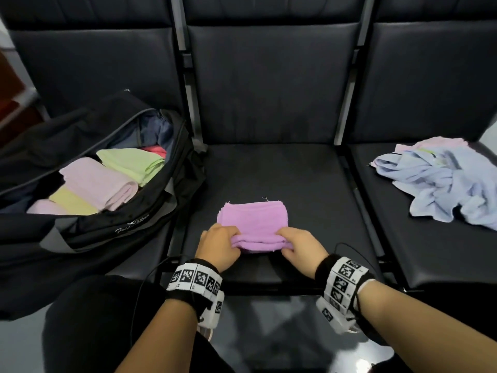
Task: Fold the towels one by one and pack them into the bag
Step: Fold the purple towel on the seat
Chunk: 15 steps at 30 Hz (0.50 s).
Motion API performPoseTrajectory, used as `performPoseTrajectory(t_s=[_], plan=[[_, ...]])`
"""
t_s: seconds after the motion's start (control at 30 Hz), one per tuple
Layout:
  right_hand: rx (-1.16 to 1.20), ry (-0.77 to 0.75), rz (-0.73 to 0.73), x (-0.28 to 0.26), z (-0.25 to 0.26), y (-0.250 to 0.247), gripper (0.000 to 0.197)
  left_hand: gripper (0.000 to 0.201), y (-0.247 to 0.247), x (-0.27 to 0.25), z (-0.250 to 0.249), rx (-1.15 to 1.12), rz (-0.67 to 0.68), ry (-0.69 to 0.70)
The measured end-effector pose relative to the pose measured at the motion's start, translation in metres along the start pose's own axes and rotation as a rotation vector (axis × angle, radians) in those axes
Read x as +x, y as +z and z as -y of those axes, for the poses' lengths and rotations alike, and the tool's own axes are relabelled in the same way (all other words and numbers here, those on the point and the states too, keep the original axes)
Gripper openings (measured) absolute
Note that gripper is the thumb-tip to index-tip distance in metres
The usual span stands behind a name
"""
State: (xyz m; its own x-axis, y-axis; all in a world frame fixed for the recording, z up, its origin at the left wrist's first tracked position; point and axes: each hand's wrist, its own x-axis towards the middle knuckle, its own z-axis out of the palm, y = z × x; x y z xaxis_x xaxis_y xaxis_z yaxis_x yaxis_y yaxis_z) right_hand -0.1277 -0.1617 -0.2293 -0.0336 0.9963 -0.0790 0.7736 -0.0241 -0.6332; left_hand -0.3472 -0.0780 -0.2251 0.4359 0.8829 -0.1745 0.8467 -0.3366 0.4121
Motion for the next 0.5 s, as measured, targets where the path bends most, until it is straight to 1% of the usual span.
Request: performPoseTrajectory(t_s=[0.07,0.13,0.2,0.23,0.27,0.3,0.33,0.4,0.5], plan=[[0.125,0.066,-0.069,0.005,-0.001,-0.006,0.012,0.01,-0.005,0.001,0.004,-0.081,-0.012,-0.033],[0.201,0.119,-0.145,0.01,-0.005,-0.013,0.011,0.017,-0.008,0.002,0.01,-0.245,-0.034,-0.091],[0.259,0.144,-0.202,0.014,-0.01,-0.017,0.009,0.015,-0.012,0.004,0.012,-0.444,-0.045,-0.13],[0.279,0.159,-0.215,0.015,-0.012,-0.019,0.008,0.011,-0.014,0.005,0.012,-0.541,-0.043,-0.141],[0.295,0.177,-0.22,0.016,-0.015,-0.02,0.008,0.013,-0.014,0.005,0.012,-0.616,-0.04,-0.145],[0.31,0.195,-0.227,0.016,-0.018,-0.02,0.009,0.019,-0.014,0.006,0.013,-0.662,-0.029,-0.144],[0.327,0.214,-0.238,0.015,-0.021,-0.02,0.01,0.02,-0.013,0.007,0.012,-0.685,-0.013,-0.141],[0.352,0.243,-0.266,0.014,-0.027,-0.02,0.009,0.013,-0.008,0.009,0.013,-0.674,-0.004,-0.126],[0.353,0.286,-0.293,0.014,-0.034,-0.018,0.01,0.011,-0.001,0.013,0.013,-0.613,-0.03,-0.117]])
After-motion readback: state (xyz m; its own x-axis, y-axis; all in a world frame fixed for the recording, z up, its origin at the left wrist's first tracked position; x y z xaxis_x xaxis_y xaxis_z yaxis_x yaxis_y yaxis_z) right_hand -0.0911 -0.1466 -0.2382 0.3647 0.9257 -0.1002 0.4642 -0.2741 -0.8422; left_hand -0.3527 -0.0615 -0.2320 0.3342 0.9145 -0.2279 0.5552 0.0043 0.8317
